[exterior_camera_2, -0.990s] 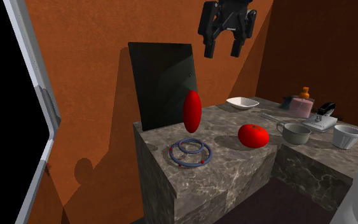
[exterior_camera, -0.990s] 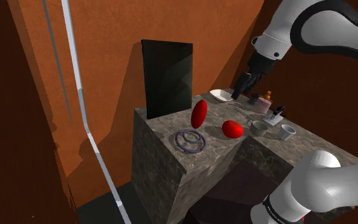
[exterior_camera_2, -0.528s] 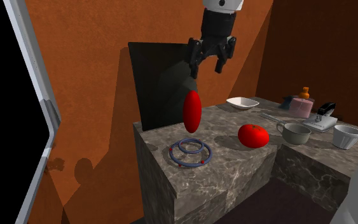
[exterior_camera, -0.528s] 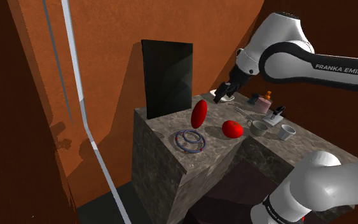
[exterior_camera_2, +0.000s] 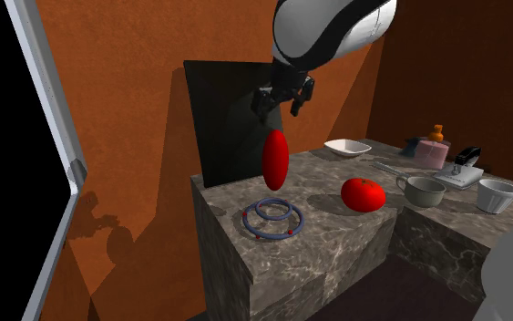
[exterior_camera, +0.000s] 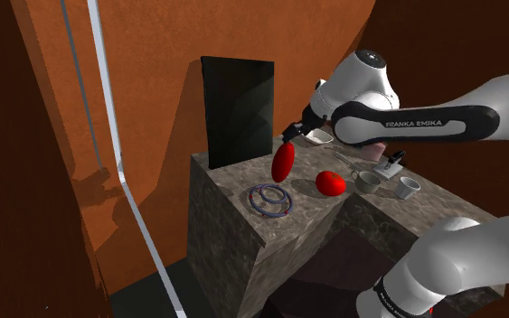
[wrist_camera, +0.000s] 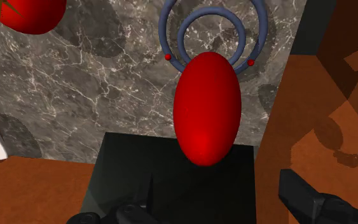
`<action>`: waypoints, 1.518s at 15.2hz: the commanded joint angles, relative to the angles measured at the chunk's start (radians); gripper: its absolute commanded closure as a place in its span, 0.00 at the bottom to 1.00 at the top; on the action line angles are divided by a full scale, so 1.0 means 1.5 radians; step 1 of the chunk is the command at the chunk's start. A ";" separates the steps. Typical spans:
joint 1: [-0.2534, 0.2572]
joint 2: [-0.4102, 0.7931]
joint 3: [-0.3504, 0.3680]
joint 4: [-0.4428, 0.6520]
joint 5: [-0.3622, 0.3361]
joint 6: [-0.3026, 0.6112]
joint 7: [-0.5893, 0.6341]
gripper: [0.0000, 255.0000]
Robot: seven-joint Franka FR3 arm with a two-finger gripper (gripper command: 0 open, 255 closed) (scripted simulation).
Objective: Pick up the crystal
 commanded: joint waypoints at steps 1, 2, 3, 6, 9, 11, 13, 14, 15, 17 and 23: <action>-0.034 0.045 0.024 0.001 -0.040 0.079 0.036 0.00; -0.042 0.053 0.028 0.002 -0.048 0.091 0.042 0.00; -0.044 0.056 0.031 -0.004 -0.051 0.100 0.046 0.00; -0.053 0.068 0.039 -0.021 -0.063 0.129 0.060 0.00; -0.067 0.084 0.051 -0.040 -0.079 0.164 0.078 0.00; -0.067 0.083 0.051 -0.040 -0.079 0.164 0.078 0.00; -0.067 0.084 0.052 -0.041 -0.079 0.165 0.080 1.00; -0.067 0.084 0.051 -0.041 -0.079 0.165 0.079 1.00; -0.067 0.084 0.052 -0.041 -0.080 0.165 0.080 1.00; -0.067 0.084 0.052 -0.042 -0.080 0.166 0.080 1.00; -0.059 0.074 0.044 -0.030 -0.069 0.144 0.068 1.00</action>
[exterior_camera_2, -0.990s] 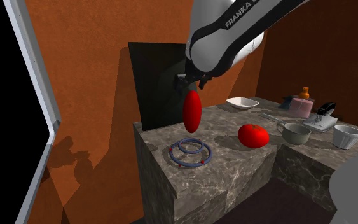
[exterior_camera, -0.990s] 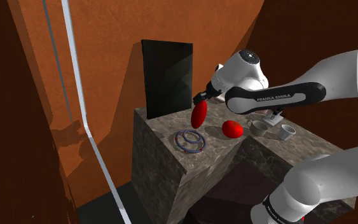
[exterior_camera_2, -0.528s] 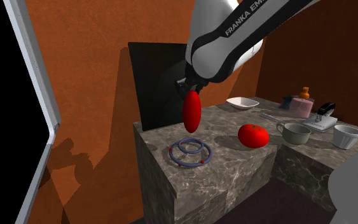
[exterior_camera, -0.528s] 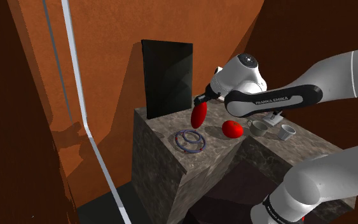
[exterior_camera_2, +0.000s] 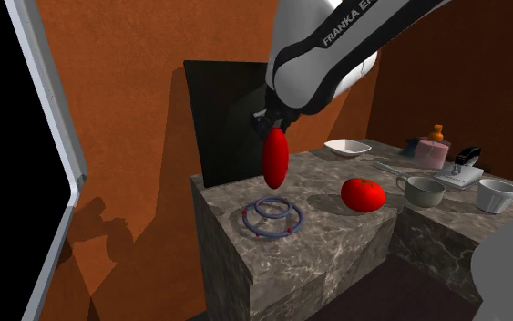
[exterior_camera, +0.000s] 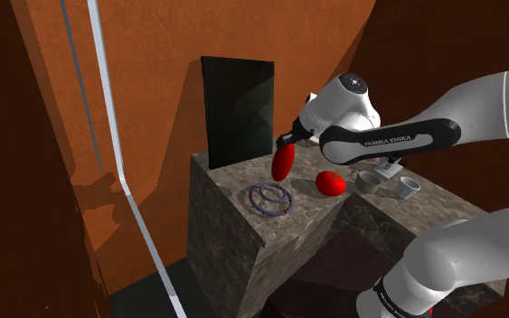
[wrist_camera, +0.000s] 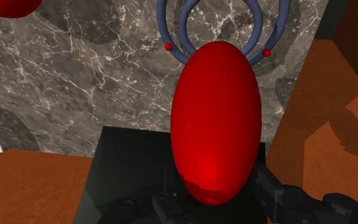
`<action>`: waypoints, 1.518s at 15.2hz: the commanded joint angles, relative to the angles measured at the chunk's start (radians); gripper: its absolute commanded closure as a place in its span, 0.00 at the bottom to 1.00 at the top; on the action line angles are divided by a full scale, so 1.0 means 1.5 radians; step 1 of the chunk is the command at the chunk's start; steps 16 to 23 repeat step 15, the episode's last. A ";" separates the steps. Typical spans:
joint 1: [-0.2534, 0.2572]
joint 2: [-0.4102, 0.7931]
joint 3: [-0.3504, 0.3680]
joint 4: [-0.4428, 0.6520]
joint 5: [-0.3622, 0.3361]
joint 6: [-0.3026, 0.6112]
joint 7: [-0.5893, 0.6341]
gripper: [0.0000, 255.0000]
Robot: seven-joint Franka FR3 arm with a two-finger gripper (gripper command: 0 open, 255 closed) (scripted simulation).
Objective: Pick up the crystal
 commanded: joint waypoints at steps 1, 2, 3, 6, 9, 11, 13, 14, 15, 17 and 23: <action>0.006 -0.008 -0.007 0.010 0.008 -0.017 -0.010 1.00; 0.010 -0.012 -0.010 0.015 0.012 -0.027 -0.015 1.00; 0.013 -0.016 -0.013 0.021 0.016 -0.036 -0.020 1.00; 0.021 -0.026 -0.020 0.039 0.026 -0.065 -0.032 1.00; 0.027 -0.035 -0.026 0.059 0.035 -0.093 -0.044 1.00; 0.031 -0.040 -0.030 0.072 0.040 -0.112 -0.051 1.00; 0.034 -0.045 -0.033 0.086 0.045 -0.130 -0.057 1.00; 0.034 -0.045 -0.033 0.087 0.045 -0.132 -0.058 1.00; 0.034 -0.045 -0.033 0.087 0.045 -0.132 -0.058 1.00; 0.034 -0.045 -0.033 0.087 0.045 -0.132 -0.058 1.00; 0.034 -0.045 -0.033 0.087 0.045 -0.132 -0.058 1.00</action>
